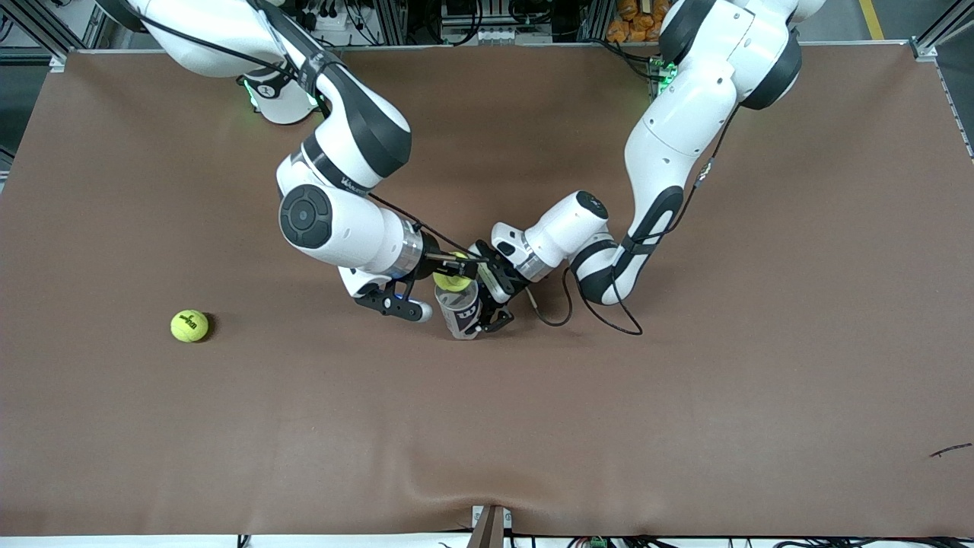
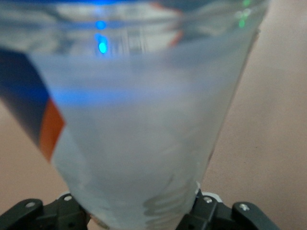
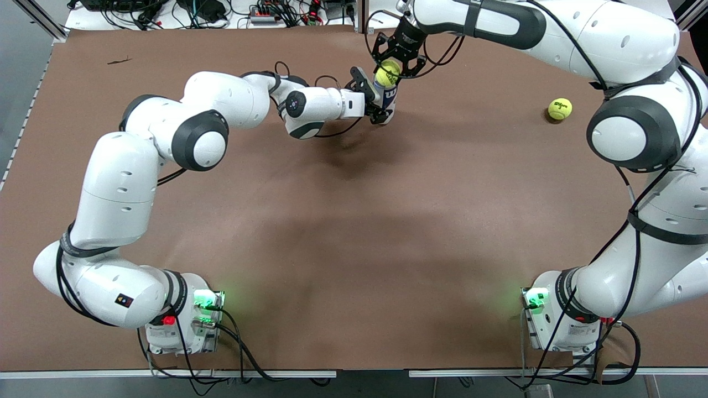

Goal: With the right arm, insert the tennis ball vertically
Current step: 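Carry the ball with the right gripper and drop it into the tube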

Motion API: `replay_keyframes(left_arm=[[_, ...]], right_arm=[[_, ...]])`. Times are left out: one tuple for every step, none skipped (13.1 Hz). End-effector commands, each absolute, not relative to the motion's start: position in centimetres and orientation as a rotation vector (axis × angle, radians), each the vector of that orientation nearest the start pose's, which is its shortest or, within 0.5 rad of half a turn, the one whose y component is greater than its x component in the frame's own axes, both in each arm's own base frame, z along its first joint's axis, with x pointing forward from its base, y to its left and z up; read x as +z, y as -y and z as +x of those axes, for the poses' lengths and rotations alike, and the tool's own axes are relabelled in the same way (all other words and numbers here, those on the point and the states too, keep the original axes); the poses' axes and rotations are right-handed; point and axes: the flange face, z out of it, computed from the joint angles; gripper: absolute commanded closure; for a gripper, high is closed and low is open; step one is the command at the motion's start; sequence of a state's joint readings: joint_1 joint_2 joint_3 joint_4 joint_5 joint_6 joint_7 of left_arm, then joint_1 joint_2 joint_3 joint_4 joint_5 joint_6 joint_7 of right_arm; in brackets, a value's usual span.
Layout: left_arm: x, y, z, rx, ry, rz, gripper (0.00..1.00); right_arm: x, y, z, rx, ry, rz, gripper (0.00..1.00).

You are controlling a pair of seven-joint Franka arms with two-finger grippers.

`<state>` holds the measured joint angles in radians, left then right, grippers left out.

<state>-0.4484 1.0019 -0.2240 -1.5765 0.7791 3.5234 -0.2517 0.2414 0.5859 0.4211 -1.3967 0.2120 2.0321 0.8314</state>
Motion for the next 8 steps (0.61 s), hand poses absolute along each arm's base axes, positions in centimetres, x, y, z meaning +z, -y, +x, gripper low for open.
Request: replay_keyframes(left_arm=[[17.42, 47.69, 52.33, -1.523, -1.715, -2.772, 0.26], [17.41, 47.7, 52.31, -1.522, -1.717, -2.771, 0.26], [17.5, 47.7, 52.25, -1.522, -1.72, -2.768, 0.26], [17.63, 47.77, 52.23, -1.525, -1.721, -2.768, 0.26], [17.82, 47.85, 52.26, -1.531, -1.719, -2.768, 0.26], [17.72, 47.76, 52.31, -1.529, -1.717, -2.77, 0.26], [17.72, 47.76, 52.31, -1.529, -1.717, -2.77, 0.26], [17.66, 47.75, 52.25, -1.526, -1.72, -2.769, 0.26]], right_arm=[[39.94, -39.83, 60.43, 0.305, -0.488, -2.695, 0.5], [39.92, -39.83, 60.49, 0.304, -0.489, -2.694, 0.37], [40.0, -39.76, 60.67, 0.288, -0.494, -2.69, 0.0], [40.09, -40.04, 60.61, 0.275, -0.489, -2.687, 0.0], [40.1, -40.05, 60.62, 0.274, -0.49, -2.686, 0.0], [40.1, -40.05, 60.62, 0.274, -0.49, -2.686, 0.0], [40.11, -39.78, 60.8, 0.273, -0.494, -2.684, 0.0], [40.2, -39.49, 60.96, 0.271, -0.498, -2.683, 0.0]])
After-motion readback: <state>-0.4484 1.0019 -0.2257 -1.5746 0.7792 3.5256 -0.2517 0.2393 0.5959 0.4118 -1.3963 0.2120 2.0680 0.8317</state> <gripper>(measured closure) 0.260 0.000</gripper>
